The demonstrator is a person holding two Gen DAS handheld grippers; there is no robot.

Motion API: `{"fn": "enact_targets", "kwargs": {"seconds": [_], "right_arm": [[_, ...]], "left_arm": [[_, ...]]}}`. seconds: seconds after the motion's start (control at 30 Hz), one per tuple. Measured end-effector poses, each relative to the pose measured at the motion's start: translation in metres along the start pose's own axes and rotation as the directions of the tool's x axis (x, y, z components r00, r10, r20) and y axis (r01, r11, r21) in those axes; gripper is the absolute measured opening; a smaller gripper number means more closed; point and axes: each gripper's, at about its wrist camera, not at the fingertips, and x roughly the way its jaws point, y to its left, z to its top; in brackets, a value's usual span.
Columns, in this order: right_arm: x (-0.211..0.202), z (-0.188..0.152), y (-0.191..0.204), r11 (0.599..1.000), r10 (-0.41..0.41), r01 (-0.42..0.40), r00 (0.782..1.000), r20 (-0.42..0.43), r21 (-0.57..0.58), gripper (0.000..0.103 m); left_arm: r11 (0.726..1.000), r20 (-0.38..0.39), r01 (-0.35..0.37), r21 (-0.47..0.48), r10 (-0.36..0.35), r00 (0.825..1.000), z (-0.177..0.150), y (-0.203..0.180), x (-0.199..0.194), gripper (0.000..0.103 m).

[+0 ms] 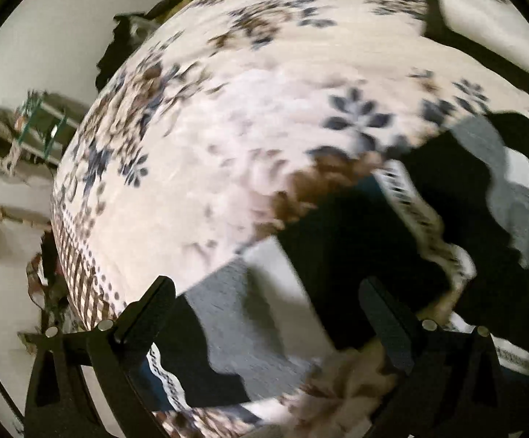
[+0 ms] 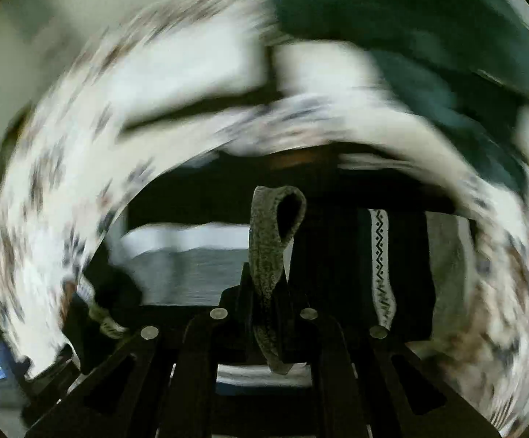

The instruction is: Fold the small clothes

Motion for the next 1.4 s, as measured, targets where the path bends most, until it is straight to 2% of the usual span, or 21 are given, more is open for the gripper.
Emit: {"fn": "enact_targets", "kwargs": {"seconds": [0.1,0.17,0.23,0.3,0.37,0.4,0.47,0.57,0.6,0.67,0.8,0.83,0.87,0.97,1.03,1.1,1.17,1.3,1.33,1.37,1.4], "right_arm": [[0.051,0.006,0.074,0.99,-0.086,0.079,0.995,-0.048,-0.119,0.009],[0.071,0.006,0.103,0.983,-0.123,0.114,0.991,-0.053,-0.147,0.009],[0.081,0.006,0.108,0.979,-0.145,0.131,0.986,-0.078,-0.155,0.01],[0.084,0.01,0.099,0.991,-0.062,0.046,0.989,-0.131,-0.125,0.019],[0.077,0.013,0.079,0.992,0.108,-0.119,0.98,-0.167,-0.053,0.063],[0.07,0.012,0.062,0.98,0.197,-0.2,0.966,-0.168,-0.001,0.072],[0.052,0.006,0.027,0.972,0.233,-0.228,0.964,-0.125,0.054,0.079],[0.025,-0.015,-0.024,0.98,0.177,-0.17,0.982,-0.07,0.102,0.085],[0.021,-0.023,-0.04,0.984,0.145,-0.136,0.987,-0.076,0.113,0.085],[0.011,-0.045,-0.061,0.985,0.105,-0.089,0.989,-0.1,0.148,0.085],[0.013,-0.08,-0.098,0.978,0.058,-0.025,0.987,-0.153,0.209,0.085],[0.018,-0.085,-0.107,0.975,0.042,-0.004,0.985,-0.167,0.221,0.085],[0.018,-0.09,-0.112,0.973,0.039,0.002,0.984,-0.174,0.232,0.085],[0.026,-0.101,-0.12,0.96,0.051,0.002,0.982,-0.183,0.28,0.085],[0.03,-0.105,-0.124,0.956,0.048,0.01,0.981,-0.187,0.293,0.085],[0.03,-0.107,-0.127,0.95,0.062,-0.001,0.98,-0.188,0.311,0.085],[0.029,-0.109,-0.125,0.949,0.078,-0.018,0.981,-0.18,0.314,0.085],[0.031,-0.11,-0.12,0.96,0.085,-0.032,0.98,-0.181,0.278,0.085],[0.033,-0.11,-0.118,0.963,0.079,-0.027,0.98,-0.184,0.269,0.085],[0.034,-0.11,-0.116,0.966,0.067,-0.016,0.98,-0.187,0.259,0.085],[0.035,-0.109,-0.112,0.968,0.047,0.002,0.981,-0.187,0.249,0.085]], "left_arm": [[0.999,-0.005,0.015,-0.032,-0.015,1.0,0.006,0.02,0.017,0.103],[0.999,-0.006,0.026,-0.039,-0.026,1.0,0.007,0.026,0.025,0.103],[0.998,-0.016,0.043,-0.043,-0.044,0.999,0.008,0.03,0.034,0.103],[0.997,-0.034,0.066,-0.047,-0.068,0.997,0.007,0.035,0.041,0.103],[0.993,-0.036,0.094,-0.068,-0.096,0.995,0.004,0.046,0.039,0.103],[0.99,-0.035,0.108,-0.086,-0.111,0.993,0.0,0.054,0.035,0.103],[0.98,-0.041,0.138,-0.146,-0.145,0.989,-0.015,0.081,0.026,0.103],[0.947,-0.098,0.168,-0.275,-0.202,0.975,-0.055,0.126,0.02,0.103],[0.932,-0.125,0.169,-0.322,-0.219,0.968,-0.071,0.141,0.022,0.103],[0.877,-0.184,0.166,-0.452,-0.274,0.944,-0.108,0.173,0.03,0.103],[0.732,-0.225,0.174,-0.659,-0.413,0.883,-0.15,0.212,0.064,0.102],[0.678,-0.2,0.198,-0.708,-0.461,0.864,-0.153,0.217,0.075,0.101],[0.642,-0.174,0.228,-0.732,-0.5,0.848,-0.153,0.219,0.084,0.101],[0.553,-0.141,0.241,-0.797,-0.559,0.817,-0.153,0.218,0.113,0.101],[0.549,-0.186,0.188,-0.815,-0.554,0.811,-0.155,0.217,0.126,0.101],[0.494,-0.152,0.179,-0.851,-0.557,0.816,-0.163,0.223,0.118,0.101],[0.474,-0.137,0.167,-0.865,-0.543,0.829,-0.175,0.229,0.107,0.101],[0.402,-0.109,0.165,-0.901,-0.577,0.81,-0.185,0.23,0.113,0.101],[0.374,-0.078,0.168,-0.912,-0.561,0.824,-0.181,0.232,0.112,0.1],[0.364,-0.052,0.18,-0.914,-0.543,0.838,-0.177,0.232,0.109,0.083],[0.374,-0.03,0.194,-0.907,-0.516,0.856,-0.169,0.234,0.103,0.047]]}}
